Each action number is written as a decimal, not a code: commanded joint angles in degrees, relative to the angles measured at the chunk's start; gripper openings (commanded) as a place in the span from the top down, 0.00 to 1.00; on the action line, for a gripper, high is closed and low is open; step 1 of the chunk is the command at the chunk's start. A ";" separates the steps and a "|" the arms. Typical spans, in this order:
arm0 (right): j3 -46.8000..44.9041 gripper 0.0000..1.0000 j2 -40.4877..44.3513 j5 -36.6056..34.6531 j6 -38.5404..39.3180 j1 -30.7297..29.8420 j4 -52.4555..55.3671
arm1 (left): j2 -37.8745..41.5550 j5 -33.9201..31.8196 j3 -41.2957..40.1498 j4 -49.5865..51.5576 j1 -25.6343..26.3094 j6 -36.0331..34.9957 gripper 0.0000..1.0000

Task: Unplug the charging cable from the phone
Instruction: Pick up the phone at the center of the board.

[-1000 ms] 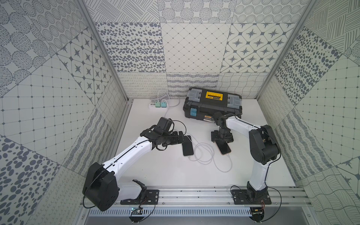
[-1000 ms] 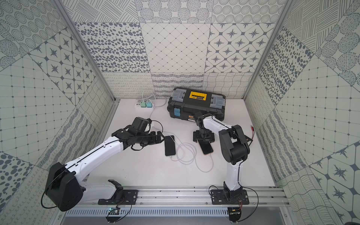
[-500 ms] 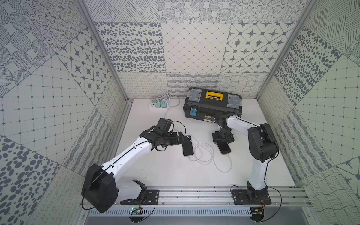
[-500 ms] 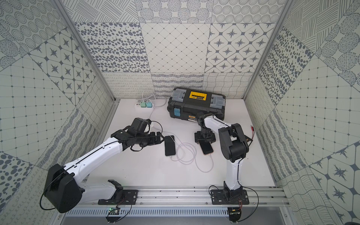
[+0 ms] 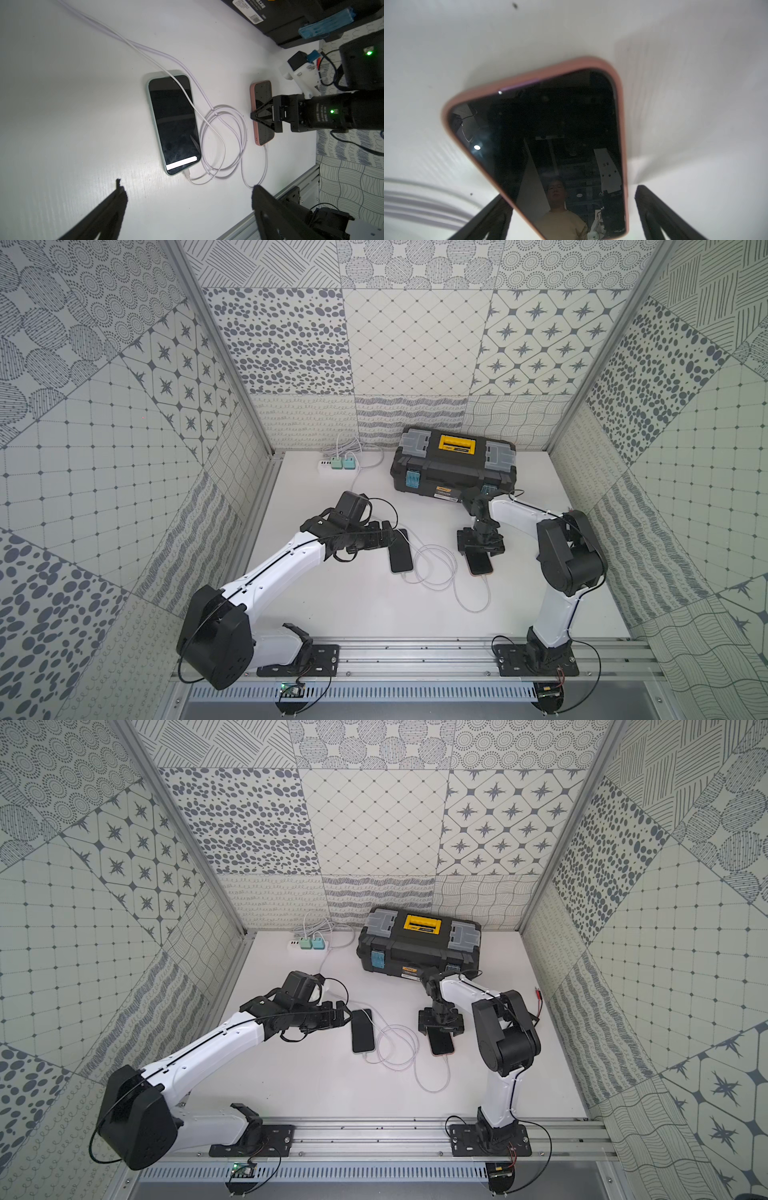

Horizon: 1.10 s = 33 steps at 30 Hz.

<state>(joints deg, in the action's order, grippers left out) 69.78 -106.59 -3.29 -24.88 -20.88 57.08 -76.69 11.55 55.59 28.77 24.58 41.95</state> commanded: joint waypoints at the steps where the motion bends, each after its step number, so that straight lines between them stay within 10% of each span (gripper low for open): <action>1: -2.03 0.03 1.65 -2.40 0.27 -1.12 0.02 | 0.30 1.46 -0.70 -1.76 0.12 -0.21 0.04; 33: -3.63 0.05 3.03 -2.37 2.09 -0.07 -8.27 | 3.82 1.22 -2.55 -1.13 0.05 2.21 0.04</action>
<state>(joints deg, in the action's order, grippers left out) 66.26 -104.07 -3.84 -23.31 -21.65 51.68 -73.38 11.97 53.25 28.42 24.58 43.66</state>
